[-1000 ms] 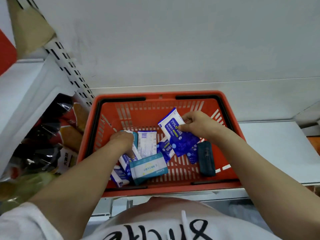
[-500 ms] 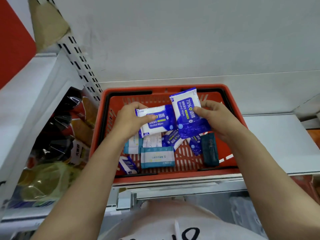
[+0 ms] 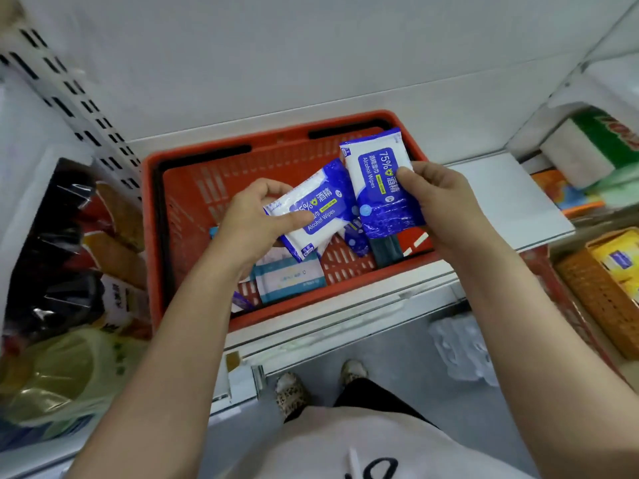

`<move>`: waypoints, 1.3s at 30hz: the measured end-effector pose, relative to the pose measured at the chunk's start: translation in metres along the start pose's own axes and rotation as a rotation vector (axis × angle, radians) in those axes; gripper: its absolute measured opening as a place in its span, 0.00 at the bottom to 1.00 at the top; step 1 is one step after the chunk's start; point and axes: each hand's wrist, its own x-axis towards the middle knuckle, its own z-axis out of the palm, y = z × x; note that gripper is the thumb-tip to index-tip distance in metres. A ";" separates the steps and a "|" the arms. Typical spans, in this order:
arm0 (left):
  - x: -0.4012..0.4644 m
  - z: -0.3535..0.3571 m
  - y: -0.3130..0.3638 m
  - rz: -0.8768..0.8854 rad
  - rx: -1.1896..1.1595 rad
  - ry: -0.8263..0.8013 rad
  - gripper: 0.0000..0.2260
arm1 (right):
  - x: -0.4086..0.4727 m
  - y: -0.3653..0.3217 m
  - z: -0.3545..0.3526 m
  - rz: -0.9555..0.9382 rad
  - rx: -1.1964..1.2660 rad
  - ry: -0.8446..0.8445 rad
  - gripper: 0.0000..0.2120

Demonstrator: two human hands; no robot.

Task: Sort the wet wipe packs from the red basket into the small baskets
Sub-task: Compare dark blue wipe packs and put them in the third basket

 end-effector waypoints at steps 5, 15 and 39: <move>-0.017 0.042 0.014 0.089 0.077 -0.033 0.17 | -0.027 -0.003 -0.049 -0.031 0.087 0.115 0.04; -0.061 0.261 0.021 0.134 0.142 -0.230 0.17 | -0.109 0.041 -0.256 -0.017 0.137 0.301 0.09; -0.035 0.698 0.023 0.032 0.227 -0.558 0.22 | -0.147 0.083 -0.666 0.168 0.196 0.655 0.09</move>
